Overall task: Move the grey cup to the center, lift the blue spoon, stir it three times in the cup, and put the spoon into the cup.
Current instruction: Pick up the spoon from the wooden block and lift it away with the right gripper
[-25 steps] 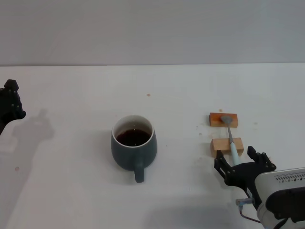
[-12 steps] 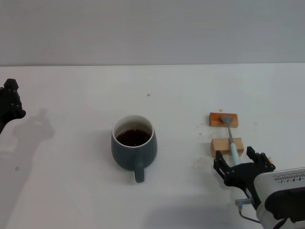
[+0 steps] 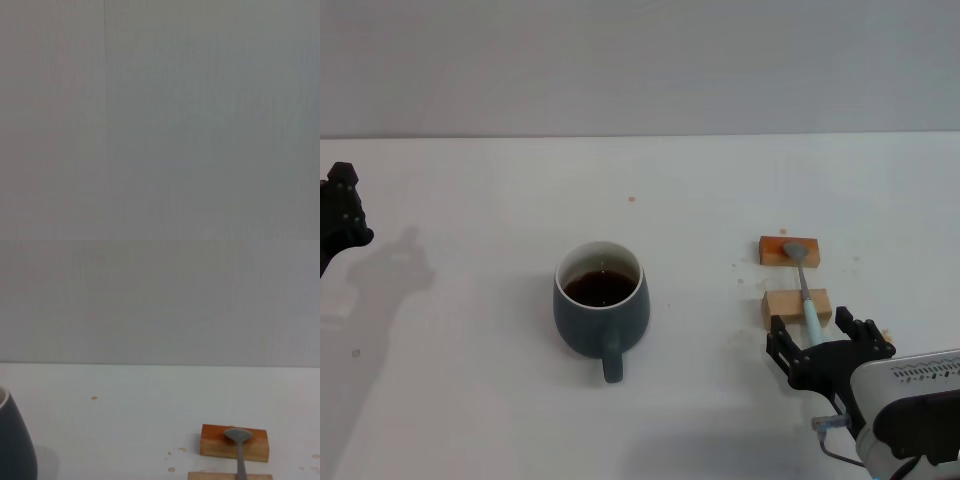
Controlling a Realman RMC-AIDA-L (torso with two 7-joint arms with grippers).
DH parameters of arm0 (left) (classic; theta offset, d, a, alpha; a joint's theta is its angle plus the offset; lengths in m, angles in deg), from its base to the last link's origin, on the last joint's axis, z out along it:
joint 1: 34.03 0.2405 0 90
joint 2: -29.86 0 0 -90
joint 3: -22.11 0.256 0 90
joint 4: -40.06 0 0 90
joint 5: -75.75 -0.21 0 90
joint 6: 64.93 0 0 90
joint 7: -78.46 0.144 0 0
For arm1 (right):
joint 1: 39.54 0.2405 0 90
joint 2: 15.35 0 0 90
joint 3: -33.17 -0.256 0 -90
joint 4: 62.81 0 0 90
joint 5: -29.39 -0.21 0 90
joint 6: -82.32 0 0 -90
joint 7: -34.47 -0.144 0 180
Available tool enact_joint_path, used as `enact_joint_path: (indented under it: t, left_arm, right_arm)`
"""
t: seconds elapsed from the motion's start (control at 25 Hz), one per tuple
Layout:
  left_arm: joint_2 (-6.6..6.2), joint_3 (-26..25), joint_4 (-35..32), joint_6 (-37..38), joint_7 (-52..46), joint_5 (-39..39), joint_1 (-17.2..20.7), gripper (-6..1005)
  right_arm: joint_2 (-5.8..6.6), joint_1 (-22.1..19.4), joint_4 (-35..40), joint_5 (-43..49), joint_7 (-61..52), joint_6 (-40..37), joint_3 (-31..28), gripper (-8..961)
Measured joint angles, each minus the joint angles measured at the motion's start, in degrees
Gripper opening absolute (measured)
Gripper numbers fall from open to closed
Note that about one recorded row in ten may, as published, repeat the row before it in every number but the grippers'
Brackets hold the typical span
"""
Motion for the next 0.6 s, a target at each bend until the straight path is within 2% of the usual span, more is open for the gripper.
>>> enact_joint_path:
  t: [0.6]
  left_arm:
    - [0.05, -0.07, 0.08, -0.23, 0.05, 0.0, 0.18, -2]
  right_arm:
    - [-0.12, 0.25, 0.52, -0.07, -0.26, 1.41, -0.77, 763]
